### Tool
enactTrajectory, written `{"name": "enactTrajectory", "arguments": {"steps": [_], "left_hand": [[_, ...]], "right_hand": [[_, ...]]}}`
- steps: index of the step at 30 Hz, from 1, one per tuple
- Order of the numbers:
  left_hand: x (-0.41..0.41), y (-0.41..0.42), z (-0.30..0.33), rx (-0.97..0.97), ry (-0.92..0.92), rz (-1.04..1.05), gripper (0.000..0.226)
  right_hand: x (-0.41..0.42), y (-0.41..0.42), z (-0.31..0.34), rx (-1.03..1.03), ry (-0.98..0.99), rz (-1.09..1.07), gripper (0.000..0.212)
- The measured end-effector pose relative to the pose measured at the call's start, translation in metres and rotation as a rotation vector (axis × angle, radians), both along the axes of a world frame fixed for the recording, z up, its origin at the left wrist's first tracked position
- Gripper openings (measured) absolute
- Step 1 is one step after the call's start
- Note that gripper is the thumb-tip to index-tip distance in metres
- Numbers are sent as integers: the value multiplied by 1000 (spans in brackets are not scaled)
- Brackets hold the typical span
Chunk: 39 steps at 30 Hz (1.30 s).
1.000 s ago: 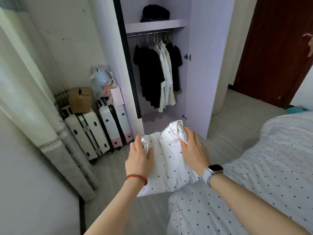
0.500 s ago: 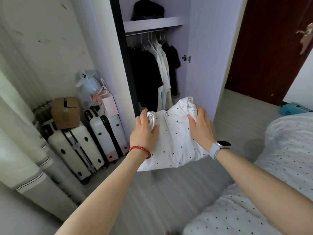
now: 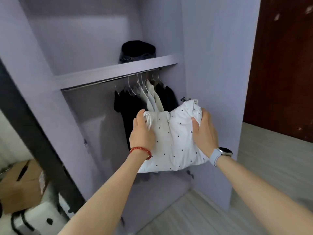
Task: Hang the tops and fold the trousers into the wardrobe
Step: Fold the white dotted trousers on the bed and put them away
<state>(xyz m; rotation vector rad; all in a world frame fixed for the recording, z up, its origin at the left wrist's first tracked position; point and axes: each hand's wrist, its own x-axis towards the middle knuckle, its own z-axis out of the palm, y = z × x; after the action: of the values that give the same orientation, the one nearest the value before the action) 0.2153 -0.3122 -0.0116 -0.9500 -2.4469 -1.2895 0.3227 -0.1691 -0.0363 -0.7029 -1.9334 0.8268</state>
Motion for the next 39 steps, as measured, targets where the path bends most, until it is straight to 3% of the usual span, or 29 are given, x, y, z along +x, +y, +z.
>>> {"name": "enactTrajectory", "arguments": {"steps": [5,12,19,23,30,34,37,39], "left_hand": [[-94,82,71,183,67,56,58],[-227,126,190,377,366,165,51],[-380,142,270,423,583,338,46],[-466,151,294,312,597,454,46],[-601,173,283,36,519,577,57],[-659,188,275,-60,449,569,58],[-697,196,272,-117,307,583,73],[-714,195,273,-316,334,718,75]], "right_hand": [[-98,87,74,75,121,28,32],[-238,136,183,230,389,126,37],[-394,161,282,428,394,178,36],[-490,175,312,466,346,194,34],[-643,207,310,660,79,170,34],[-711,225,303,614,-25,279,35],[-756,243,302,538,-131,357,47],[-775,255,301,614,-235,313,57]]}}
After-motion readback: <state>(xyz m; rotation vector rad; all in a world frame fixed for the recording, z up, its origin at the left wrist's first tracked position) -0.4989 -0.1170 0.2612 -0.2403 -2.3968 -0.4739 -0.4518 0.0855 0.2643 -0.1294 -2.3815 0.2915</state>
